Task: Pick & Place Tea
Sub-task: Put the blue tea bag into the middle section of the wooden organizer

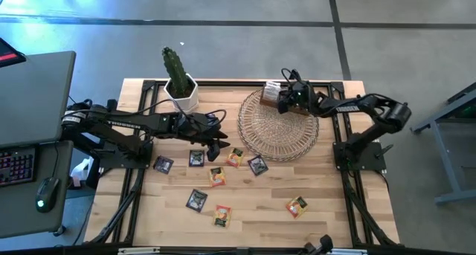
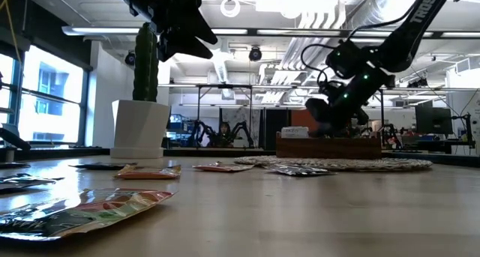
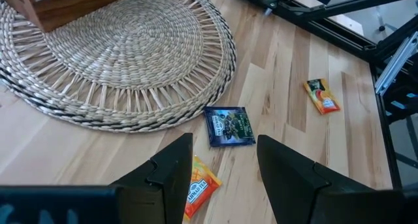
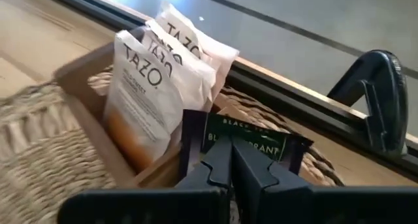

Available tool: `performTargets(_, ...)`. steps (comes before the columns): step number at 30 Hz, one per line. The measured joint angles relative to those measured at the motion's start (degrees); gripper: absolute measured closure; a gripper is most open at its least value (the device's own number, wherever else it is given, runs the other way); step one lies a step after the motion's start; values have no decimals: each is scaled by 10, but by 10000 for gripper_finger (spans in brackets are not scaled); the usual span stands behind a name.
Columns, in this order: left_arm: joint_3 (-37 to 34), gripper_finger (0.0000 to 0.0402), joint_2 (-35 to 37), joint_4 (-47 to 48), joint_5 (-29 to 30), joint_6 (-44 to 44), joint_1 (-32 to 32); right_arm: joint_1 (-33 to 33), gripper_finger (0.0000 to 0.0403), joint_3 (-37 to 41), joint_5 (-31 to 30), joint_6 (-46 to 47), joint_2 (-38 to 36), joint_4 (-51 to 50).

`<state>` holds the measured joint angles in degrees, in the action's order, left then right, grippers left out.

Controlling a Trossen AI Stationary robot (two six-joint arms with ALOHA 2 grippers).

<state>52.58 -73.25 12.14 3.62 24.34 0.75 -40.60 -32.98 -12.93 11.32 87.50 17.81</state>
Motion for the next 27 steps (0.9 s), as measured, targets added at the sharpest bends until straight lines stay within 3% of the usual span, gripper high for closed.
performTargets(10, 0, 232, 0, 0, 0, 0, 0, 2, 402, -83, -121, -24, 20, -157)
performTargets(17, 0, 232, 0, 0, 0, 0, 0, 18, 402, -109, -107, -30, 12, -190)
performTargets(25, 0, 232, 0, 0, 1, -3, 0, 135, 402, -113, -126, -87, -96, -201)
performTargets(27, 0, 232, 0, 1, 1, -3, 0, 176, 402, -113, -104, -104, -126, -210)
